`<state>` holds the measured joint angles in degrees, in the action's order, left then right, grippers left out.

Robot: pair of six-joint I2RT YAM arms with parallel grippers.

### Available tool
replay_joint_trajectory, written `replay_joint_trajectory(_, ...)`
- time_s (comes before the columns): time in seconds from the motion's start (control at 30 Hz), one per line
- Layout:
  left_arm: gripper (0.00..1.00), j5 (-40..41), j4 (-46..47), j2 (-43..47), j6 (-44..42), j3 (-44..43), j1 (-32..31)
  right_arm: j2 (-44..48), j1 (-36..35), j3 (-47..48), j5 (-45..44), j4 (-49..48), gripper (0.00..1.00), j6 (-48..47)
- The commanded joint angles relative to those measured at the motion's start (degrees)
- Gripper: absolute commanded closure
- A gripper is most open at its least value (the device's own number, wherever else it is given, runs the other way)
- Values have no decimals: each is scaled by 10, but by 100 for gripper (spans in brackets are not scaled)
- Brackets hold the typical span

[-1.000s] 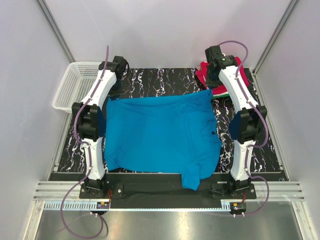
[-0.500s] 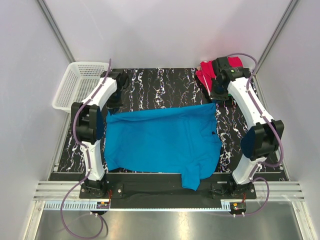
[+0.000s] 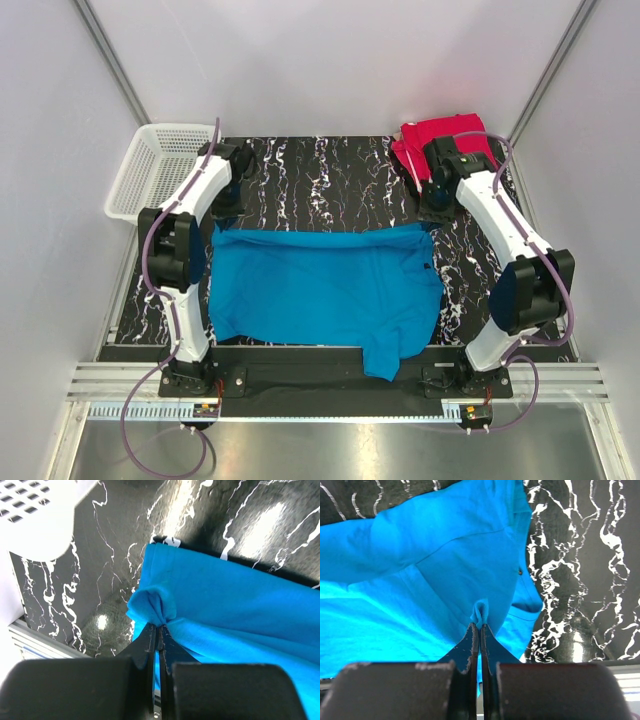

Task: Fold and stack the t-shirts
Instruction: Fold the tshirt

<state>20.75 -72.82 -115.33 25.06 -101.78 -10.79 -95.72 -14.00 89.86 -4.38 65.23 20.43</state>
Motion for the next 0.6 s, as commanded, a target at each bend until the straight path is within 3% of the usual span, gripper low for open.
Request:
replay_joint_trajectory(0.0, 100, -13, -12, 28, 1, 22, 3, 32, -4, 0, 16, -12, 100, 10)
replay_joint_trajectory(0.57, 100, -17, 14, 34, 7, 112, 3, 53, -17, -116, 42, -56, 100, 44)
